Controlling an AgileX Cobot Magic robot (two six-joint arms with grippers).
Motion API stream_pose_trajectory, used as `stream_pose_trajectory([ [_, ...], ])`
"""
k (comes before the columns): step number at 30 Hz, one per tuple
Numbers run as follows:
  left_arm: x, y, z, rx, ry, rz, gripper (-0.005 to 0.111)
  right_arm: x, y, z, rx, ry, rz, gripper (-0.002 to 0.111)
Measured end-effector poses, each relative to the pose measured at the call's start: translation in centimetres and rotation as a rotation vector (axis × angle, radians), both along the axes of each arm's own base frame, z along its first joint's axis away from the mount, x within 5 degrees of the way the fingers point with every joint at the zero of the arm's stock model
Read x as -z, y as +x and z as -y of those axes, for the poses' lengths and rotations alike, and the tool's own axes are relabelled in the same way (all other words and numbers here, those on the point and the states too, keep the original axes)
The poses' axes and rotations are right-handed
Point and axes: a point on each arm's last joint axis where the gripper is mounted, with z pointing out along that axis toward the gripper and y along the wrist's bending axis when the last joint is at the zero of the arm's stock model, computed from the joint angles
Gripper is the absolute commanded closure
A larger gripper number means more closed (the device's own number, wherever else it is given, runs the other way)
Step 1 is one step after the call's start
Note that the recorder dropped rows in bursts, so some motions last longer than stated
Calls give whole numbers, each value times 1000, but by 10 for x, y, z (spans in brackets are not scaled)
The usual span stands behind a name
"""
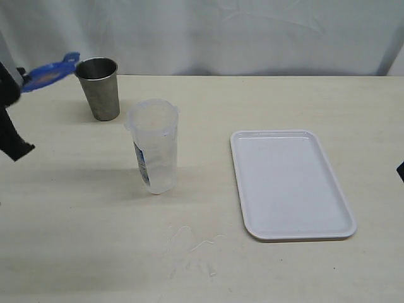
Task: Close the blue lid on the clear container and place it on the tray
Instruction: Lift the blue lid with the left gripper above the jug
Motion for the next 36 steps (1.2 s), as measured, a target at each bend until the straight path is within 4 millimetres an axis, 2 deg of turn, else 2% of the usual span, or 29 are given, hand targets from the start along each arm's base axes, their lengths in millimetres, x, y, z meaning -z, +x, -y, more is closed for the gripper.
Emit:
stream_pose_trajectory([
  [6, -43, -5, 6, -59, -460, 39, 107, 0, 0, 0, 0, 0, 0, 104],
  [10, -63, -4, 17, -33, -716, -59, 107, 0, 0, 0, 0, 0, 0, 104],
  [12, -68, -6, 23, -17, -817, -134, 107, 0, 0, 0, 1, -4, -1, 104],
  [19, -71, -15, 44, 64, -1192, -357, 107, 0, 0, 0, 3, -4, -2, 104],
  [25, -86, -20, 57, 208, -1445, -400, 107, 0, 0, 0, 3, -4, -2, 104],
  [28, -90, -20, 58, 242, -1488, -400, 107, 0, 0, 0, 3, -4, -2, 104],
  [30, -86, -21, 58, 238, -1500, -408, 107, 0, 0, 0, 3, -4, -2, 104],
  [36, -56, -23, 56, 168, -1502, -436, 107, 0, 0, 0, 3, -4, -2, 104],
])
